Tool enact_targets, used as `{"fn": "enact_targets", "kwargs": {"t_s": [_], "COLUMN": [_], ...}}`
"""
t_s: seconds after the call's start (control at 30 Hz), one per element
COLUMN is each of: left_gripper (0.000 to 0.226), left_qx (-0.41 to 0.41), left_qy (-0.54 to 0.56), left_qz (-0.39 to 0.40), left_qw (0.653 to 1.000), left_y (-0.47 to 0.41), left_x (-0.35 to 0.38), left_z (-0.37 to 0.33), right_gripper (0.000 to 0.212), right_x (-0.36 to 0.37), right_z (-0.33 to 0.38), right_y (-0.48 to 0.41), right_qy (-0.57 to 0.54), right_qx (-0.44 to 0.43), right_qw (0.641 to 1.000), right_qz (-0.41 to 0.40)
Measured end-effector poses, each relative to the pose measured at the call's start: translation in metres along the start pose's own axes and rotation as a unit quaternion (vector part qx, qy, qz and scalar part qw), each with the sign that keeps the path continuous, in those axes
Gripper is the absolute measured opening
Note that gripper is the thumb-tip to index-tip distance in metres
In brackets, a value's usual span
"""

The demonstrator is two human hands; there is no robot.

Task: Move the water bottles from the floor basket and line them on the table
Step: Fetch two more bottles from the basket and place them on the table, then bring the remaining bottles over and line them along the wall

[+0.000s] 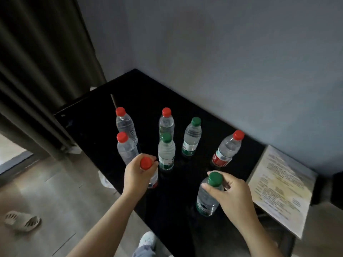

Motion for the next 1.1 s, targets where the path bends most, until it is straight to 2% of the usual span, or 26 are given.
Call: {"fn": "enact_targets", "kwargs": {"t_s": [0.13, 0.3, 0.57, 0.63, 0.77, 0.87, 0.93, 1.03, 1.1], "left_gripper": [0.012, 0.009, 0.012, 0.012, 0.012, 0.013, 0.017, 0.035, 0.038], "left_qx": [0.01, 0.041, 0.058, 0.058, 0.053, 0.059, 0.064, 0.146, 0.21], "left_qy": [0.011, -0.048, -0.052, -0.06, -0.088, -0.149, -0.213, -0.304, -0.303], "left_qz": [0.029, 0.118, 0.146, 0.154, 0.189, 0.245, 0.302, 0.349, 0.359], "left_qw": [0.999, 0.991, 0.986, 0.985, 0.977, 0.956, 0.927, 0.874, 0.858], "left_y": [-0.022, -0.031, -0.031, -0.032, -0.037, -0.04, -0.037, -0.019, 0.005], "left_x": [-0.002, 0.015, 0.009, 0.009, 0.014, 0.023, 0.031, 0.047, 0.058], "left_z": [0.01, 0.008, 0.013, 0.012, 0.008, 0.0, -0.008, -0.035, -0.062], "right_gripper": [0.029, 0.029, 0.021, 0.027, 0.059, 0.052, 0.043, 0.034, 0.029], "right_x": [0.015, 0.035, 0.044, 0.048, 0.048, 0.038, 0.033, 0.02, 0.008], "right_z": [0.0, -0.002, 0.004, 0.0, -0.015, -0.017, -0.023, -0.038, -0.05], "right_y": [-0.024, -0.055, -0.082, -0.082, -0.061, -0.022, 0.011, 0.062, 0.096], "right_qy": [0.01, 0.002, 0.03, 0.044, 0.085, 0.155, 0.207, 0.228, 0.215], "right_qx": [0.033, 0.07, 0.093, 0.114, 0.178, 0.197, 0.219, 0.263, 0.293], "right_qw": [0.999, 0.995, 0.987, 0.987, 0.979, 0.968, 0.954, 0.937, 0.931], "right_qz": [-0.03, -0.068, -0.129, -0.101, -0.056, -0.034, -0.006, 0.006, -0.008]}}
Point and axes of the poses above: each hand's wrist, its own y-axis away from the middle knuckle, its own x-axis out of the palm, z = x × y, the point moved 9 cm from there along -y, towards the middle knuckle, and after that the axes turned 12 degrees about y, right-handed, at the moved point
